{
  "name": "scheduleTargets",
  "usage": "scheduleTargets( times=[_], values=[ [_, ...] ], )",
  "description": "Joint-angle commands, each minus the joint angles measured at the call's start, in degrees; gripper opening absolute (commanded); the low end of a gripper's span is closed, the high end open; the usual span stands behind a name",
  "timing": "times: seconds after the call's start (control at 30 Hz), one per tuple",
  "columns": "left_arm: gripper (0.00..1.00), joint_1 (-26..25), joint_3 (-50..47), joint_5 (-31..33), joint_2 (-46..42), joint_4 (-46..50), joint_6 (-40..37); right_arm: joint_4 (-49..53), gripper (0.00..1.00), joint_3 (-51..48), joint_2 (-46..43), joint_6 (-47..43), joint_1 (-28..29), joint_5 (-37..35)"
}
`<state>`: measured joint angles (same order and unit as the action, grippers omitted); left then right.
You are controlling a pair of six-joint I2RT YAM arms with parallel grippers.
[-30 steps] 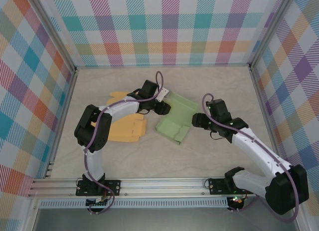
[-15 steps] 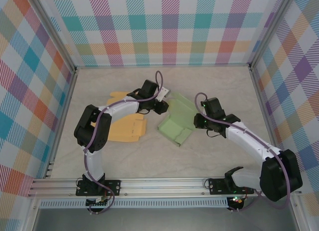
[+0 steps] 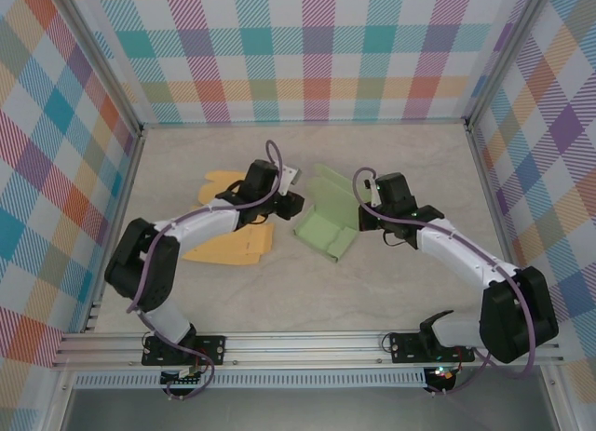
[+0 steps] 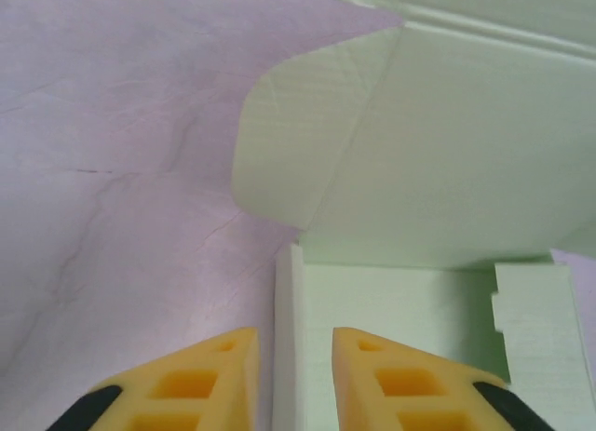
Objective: Fold the paper box
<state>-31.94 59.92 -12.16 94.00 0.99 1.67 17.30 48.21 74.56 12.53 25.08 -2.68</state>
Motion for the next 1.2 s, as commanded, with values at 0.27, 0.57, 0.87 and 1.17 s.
scheduleTargets(
  times=[0.27,0.57,0.87,1.17],
  values=[
    [0.77,5.2,-10.5,4.1,-12.9,-5.6,-1.7,-2.1,0.0,6.0,5.8,-20.4,-0.3,11.1],
    [0.8,7.8,-5.9,-2.5,-5.3,-8.3,-12.8,0.6,0.0,9.7,8.9,-24.8,-0.4,16.6],
    [0.64,8.3,-1.6,-6.9,-0.3,-4.5,-16.3,0.4,0.0,10.5,11.5,-25.6,-0.4,16.9],
    [0.46,8.4,0.2,-6.7,1.7,-1.6,-15.1,1.9,0.0,11.6,12.0,-24.5,-0.4,16.2]
  ],
)
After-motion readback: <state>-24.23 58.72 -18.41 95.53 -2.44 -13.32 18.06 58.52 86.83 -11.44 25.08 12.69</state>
